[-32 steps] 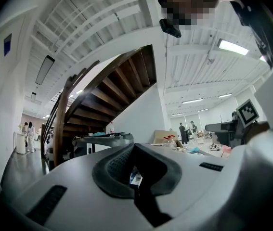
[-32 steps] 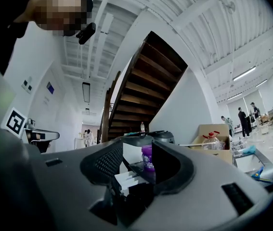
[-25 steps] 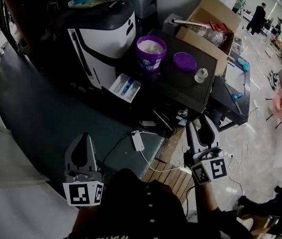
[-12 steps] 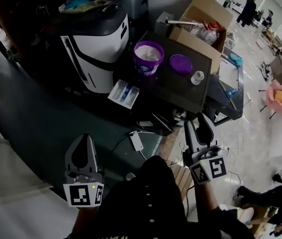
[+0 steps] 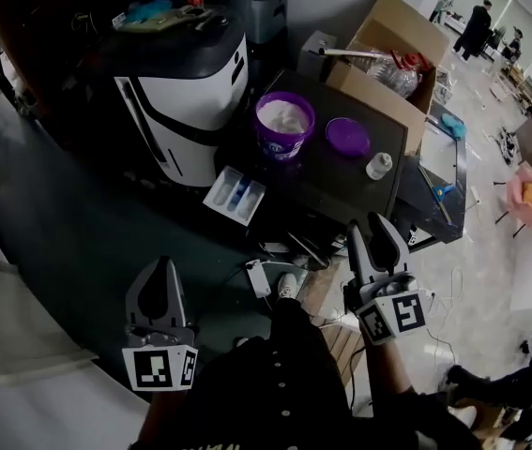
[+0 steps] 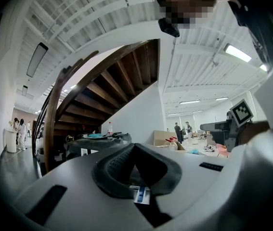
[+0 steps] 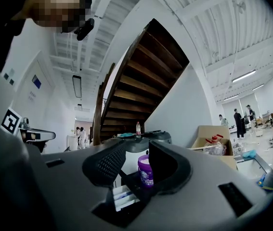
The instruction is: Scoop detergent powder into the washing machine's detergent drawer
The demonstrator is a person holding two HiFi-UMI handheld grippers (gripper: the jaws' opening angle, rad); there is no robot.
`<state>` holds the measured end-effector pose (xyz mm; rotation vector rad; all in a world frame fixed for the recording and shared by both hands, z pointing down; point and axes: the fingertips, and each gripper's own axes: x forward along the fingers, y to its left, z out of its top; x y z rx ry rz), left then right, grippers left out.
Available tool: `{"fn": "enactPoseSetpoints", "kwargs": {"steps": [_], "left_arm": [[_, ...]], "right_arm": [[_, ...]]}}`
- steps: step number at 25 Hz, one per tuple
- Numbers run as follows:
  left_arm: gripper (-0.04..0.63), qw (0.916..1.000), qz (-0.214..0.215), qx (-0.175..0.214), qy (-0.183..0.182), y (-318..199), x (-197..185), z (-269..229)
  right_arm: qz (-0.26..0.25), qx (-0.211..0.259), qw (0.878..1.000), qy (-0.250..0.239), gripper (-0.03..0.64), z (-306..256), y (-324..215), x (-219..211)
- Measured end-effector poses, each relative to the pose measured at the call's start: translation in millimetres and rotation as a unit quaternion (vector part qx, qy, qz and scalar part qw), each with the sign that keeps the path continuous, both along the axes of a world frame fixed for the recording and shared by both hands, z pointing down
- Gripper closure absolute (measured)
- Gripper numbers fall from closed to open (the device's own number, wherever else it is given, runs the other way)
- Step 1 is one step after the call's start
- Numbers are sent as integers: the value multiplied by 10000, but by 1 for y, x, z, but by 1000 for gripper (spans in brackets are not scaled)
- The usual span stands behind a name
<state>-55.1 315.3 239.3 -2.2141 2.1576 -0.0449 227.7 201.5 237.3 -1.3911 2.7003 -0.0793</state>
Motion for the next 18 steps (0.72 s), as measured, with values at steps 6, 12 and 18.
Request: {"fn": "enactPoseSetpoints", "kwargs": {"steps": [6, 12, 18], "left_arm": [[588, 10000, 8, 0, -75, -50, 12, -11], [588, 9997, -205, 8, -100, -110, 18, -16], [589, 9971, -665, 319, -191, -167, 20, -42]], "right_arm": [[-134, -127, 9996, -204, 469, -5, -54, 1], [-382, -143, 9989, -237, 469, -6, -117, 8], [-605, -217, 9979, 47, 471, -7, -185, 15]]}}
